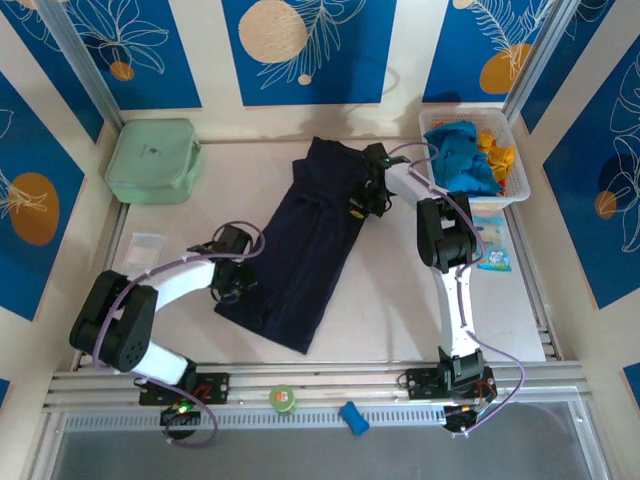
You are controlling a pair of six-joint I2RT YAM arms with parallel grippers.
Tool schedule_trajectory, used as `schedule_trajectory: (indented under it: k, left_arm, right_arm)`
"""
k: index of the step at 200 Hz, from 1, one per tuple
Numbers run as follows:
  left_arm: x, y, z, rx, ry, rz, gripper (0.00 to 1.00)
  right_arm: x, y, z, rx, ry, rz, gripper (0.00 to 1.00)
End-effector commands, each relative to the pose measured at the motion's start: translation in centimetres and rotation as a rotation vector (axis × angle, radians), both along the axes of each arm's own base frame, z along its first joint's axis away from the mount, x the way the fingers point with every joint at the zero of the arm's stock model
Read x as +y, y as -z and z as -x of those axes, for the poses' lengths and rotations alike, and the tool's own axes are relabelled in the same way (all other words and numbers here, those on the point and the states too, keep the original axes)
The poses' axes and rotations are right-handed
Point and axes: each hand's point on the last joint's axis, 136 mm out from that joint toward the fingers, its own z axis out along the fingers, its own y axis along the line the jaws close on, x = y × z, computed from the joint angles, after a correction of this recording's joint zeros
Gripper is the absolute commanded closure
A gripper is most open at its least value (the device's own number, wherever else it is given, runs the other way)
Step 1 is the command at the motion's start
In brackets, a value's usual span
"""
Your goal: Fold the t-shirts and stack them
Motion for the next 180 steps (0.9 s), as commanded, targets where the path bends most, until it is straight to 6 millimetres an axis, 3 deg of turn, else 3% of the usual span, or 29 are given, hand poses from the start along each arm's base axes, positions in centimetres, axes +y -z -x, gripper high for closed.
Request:
schedule_trajectory:
  k: [1,59,103,150,180]
  left_arm:
    - [-0.4,4.8,8.1,0.27,-0.01,0.026,0.82]
    - [-4.0,4.0,11.2,0.272,-0.062,0.116,0.82]
    - [-3.5,2.6,12.6,0.247,-0.073,0.066,0.81]
    - [-2.1,1.0,11.3,0.182,-0.071,-0.032,0.77]
    - [-2.2,-1.5,8.2,0.082,-0.027,-0.11,0.6]
  right_arm:
    - [-1.4,2.5,-0.1,0.072,-0.03,0.052,1.0]
    - [-0.6,2.4,-3.7,0.03,-0.189,0.055,1.0]
    - [-0.8,2.9,-3.5,0.056,-0.192,0.031,1.0]
    - [-1.0,3.0,-2.6,0.05,-0.175,0.022,1.0]
    - [-1.0,0.3,-4.3,-0.02,-0.187,-0.013,1.0]
